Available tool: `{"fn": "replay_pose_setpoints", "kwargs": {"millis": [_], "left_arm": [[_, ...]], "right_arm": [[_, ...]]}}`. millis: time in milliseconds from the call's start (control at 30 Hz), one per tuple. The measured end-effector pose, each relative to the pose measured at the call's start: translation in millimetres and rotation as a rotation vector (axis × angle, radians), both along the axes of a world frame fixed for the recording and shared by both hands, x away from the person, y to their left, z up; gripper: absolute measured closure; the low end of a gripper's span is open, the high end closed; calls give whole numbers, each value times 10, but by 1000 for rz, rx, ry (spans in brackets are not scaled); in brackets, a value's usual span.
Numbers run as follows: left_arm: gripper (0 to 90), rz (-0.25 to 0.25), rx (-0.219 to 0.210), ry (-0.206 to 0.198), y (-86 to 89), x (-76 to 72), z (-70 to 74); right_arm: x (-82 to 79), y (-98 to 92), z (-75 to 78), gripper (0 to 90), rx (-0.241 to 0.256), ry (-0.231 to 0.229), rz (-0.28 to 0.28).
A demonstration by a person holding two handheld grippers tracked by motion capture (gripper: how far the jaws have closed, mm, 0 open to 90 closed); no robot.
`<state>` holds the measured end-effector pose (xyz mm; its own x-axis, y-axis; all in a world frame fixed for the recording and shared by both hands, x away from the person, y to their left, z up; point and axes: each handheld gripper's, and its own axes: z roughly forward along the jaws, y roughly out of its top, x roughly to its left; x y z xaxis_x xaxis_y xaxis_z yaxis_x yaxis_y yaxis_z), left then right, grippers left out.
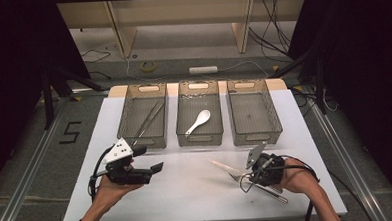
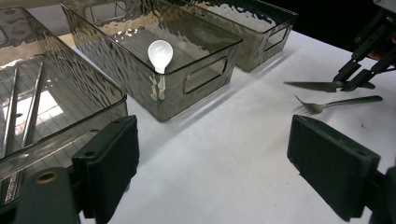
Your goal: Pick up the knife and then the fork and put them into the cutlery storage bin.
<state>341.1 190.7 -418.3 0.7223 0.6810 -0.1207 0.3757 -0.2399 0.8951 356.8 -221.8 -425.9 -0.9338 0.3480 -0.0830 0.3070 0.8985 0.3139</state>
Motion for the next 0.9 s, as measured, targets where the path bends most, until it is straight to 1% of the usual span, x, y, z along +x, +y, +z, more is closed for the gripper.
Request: {"fn": "replay_pose_setpoints", "kwargs": {"millis": [100,167,300,433,567,600,700,900], "left_arm": [[163,6,-14,-3,12,0,3],[163,12,-22,-3,23,1,7],[163,26,-38,-14,43,-3,17],[163,38,-53,-16,66,-6,19],[162,46,-52,-19,91,-10,23],[162,48,-55,-20,94,-12,22],[162,55,-60,-23,111,-18,26],[162,66,-66,-30,145,-31,31]], "right_arm": [[17,-28,50,808,49,-13,-37],[32,-52,83,808,73,-17,-62],[92,-115,139,808,123,-28,-94],[156,-151,205,808,174,-31,-130],[249,-179,278,808,212,-42,-160],[274,-184,297,808,221,-52,-167],[345,-193,366,808,246,-63,-188],[492,-222,493,808,315,-86,-225]]}}
